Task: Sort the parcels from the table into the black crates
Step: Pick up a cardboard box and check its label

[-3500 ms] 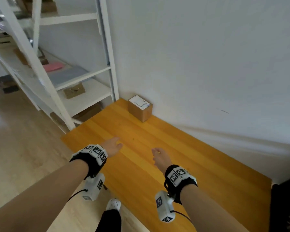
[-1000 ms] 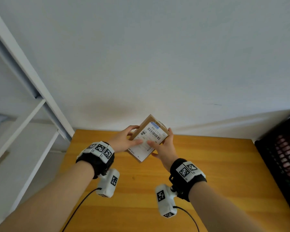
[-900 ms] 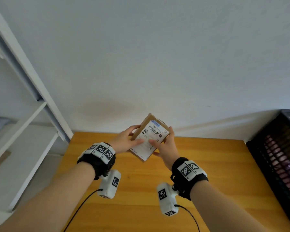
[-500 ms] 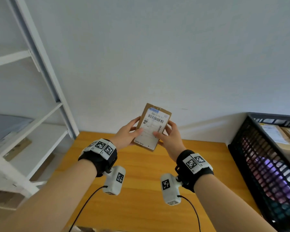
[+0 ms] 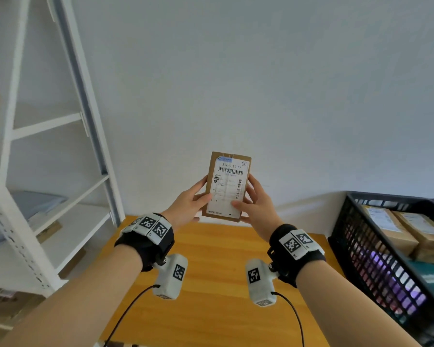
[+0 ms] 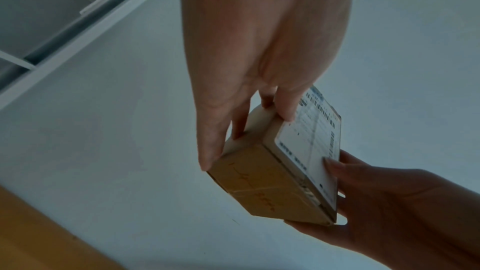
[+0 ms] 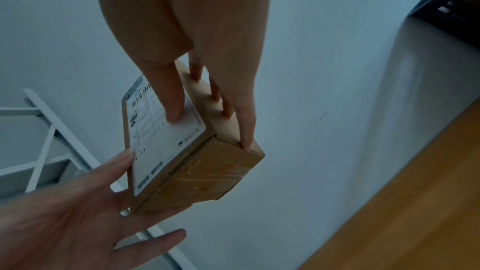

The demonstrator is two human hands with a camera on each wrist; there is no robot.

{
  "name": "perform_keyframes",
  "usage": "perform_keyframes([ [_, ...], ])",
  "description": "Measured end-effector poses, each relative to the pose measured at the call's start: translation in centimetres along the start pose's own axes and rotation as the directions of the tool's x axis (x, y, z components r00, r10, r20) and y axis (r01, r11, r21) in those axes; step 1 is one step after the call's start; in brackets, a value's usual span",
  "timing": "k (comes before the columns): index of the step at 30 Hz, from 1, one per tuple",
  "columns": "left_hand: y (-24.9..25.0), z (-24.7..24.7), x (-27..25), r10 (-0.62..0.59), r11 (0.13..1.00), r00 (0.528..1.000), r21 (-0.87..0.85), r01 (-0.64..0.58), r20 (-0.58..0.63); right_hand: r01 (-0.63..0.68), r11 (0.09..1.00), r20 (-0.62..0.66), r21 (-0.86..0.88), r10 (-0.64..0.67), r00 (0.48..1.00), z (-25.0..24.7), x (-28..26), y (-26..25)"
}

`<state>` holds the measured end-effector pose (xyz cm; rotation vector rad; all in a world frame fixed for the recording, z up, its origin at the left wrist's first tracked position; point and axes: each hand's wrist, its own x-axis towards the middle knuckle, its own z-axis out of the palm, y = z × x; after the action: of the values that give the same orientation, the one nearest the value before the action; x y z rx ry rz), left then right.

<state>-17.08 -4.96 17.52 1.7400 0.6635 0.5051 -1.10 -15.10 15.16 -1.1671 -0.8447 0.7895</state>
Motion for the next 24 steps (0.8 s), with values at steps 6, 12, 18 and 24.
perform_keyframes([
  [6, 0.9, -1.3, -1.7, 0.058, 0.998, 0.998, -0.020, -0.058, 0.004, 0.026, 1.000, -0.004, 0.002, -0.026, 1.000, 1.6, -1.4, -0.9],
  [12, 0.1, -2.6, -3.3, 0.065, 0.997, 0.997, -0.038, -0.064, 0.027, 0.036, 0.999, -0.016, -0.008, -0.036, 0.999, 3.6, -2.9, -1.1],
  [18, -0.6, -3.9, -5.0, 0.097, 0.993, 0.994, -0.067, -0.094, 0.043, 0.053, 0.998, -0.038, -0.035, -0.055, 0.998, 6.0, -4.4, -1.2],
  [24, -1.2, -4.7, -6.8, 0.137, 0.988, 0.988, -0.081, -0.131, 0.069, 0.047, 0.996, -0.077, -0.071, -0.052, 0.996, 7.5, -6.3, -1.1],
])
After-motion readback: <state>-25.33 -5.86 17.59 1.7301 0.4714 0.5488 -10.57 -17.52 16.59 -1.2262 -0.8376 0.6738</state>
